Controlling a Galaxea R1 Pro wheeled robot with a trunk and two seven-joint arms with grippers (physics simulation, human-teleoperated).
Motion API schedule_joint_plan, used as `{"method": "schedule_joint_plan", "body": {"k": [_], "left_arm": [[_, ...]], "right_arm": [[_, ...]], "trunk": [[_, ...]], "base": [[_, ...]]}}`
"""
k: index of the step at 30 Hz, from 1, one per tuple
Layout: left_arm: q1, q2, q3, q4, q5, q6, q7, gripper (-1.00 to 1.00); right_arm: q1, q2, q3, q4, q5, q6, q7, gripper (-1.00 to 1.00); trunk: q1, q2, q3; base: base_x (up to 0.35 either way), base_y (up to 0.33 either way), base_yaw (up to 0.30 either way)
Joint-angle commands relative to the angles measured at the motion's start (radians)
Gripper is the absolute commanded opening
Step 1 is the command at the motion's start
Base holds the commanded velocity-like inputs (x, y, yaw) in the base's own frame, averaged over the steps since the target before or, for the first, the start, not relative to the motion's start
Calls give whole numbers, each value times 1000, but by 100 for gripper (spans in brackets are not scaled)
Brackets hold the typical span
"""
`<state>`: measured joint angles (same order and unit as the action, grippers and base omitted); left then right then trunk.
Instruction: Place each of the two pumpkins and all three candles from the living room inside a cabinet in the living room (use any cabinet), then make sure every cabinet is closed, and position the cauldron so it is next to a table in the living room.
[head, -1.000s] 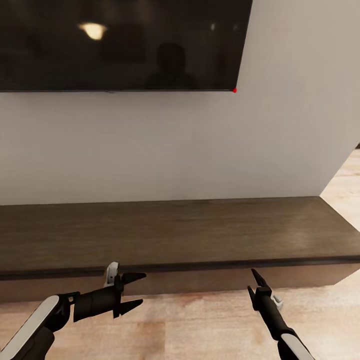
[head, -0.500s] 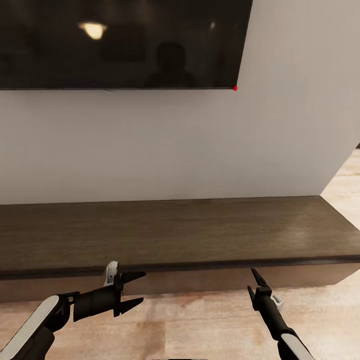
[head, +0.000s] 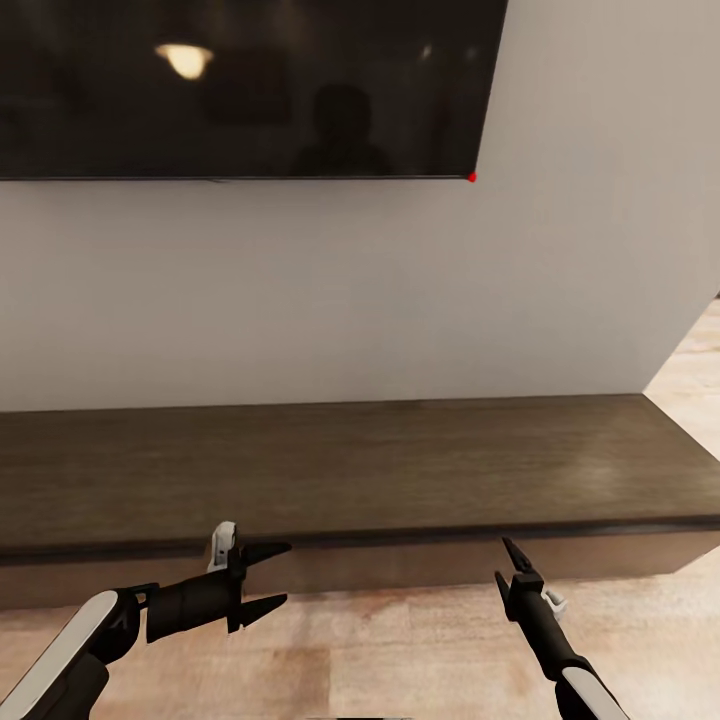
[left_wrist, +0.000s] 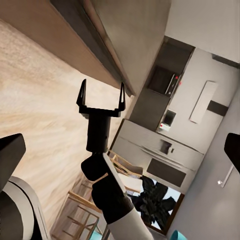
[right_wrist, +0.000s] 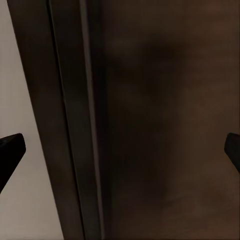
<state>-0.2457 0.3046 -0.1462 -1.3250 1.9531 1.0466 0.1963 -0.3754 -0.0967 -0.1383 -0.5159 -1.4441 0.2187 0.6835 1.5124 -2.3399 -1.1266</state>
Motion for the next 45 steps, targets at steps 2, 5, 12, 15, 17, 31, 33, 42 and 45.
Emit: {"method": "schedule_joint_plan", "body": {"k": [2, 5, 12, 15, 17, 31, 33, 42, 45], "left_arm": [[-1, 1, -1, 0, 10, 1, 9, 100], [-1, 1, -1, 0, 11, 0, 9, 100], [-1, 1, -1, -1, 10, 0, 9, 100], [-1, 1, -1, -1, 11, 0, 9, 100], [-1, 1, -1, 0, 11, 0, 9, 100], [-1, 1, -1, 0, 10, 0, 9, 100], [-1, 1, -1, 0, 10, 0, 9, 100], [0, 0, -1, 0, 10, 0, 9, 100], [-1, 0, -1, 0, 10, 0, 9, 100]], "right_arm": [[0, 0, -1, 1, -10, 10, 2, 100], [0, 0, -1, 1, -10, 10, 2, 100], [0, 0, -1, 1, -10, 8, 2, 100], [0, 0, -1, 1, -10, 8, 1, 100], [0, 0, -1, 1, -10, 8, 1, 100], [0, 0, 0, 1, -10, 8, 1, 100], [0, 0, 0, 1, -10, 8, 1, 100], [0, 0, 0, 1, -9, 8, 0, 100], [0, 0, 0, 1, -9, 7, -1, 100]], "trunk": [[0, 0, -1], [0, 0, -1], [0, 0, -1], [0, 0, -1], [0, 0, -1], [0, 0, -1], [0, 0, -1], [0, 0, -1], [0, 0, -1]], "base": [[61, 0, 0], [22, 0, 0], [91, 11, 0], [15, 2, 0], [5, 1, 0], [20, 0, 0], [84, 0, 0], [30, 0, 0], [19, 0, 0]]}}
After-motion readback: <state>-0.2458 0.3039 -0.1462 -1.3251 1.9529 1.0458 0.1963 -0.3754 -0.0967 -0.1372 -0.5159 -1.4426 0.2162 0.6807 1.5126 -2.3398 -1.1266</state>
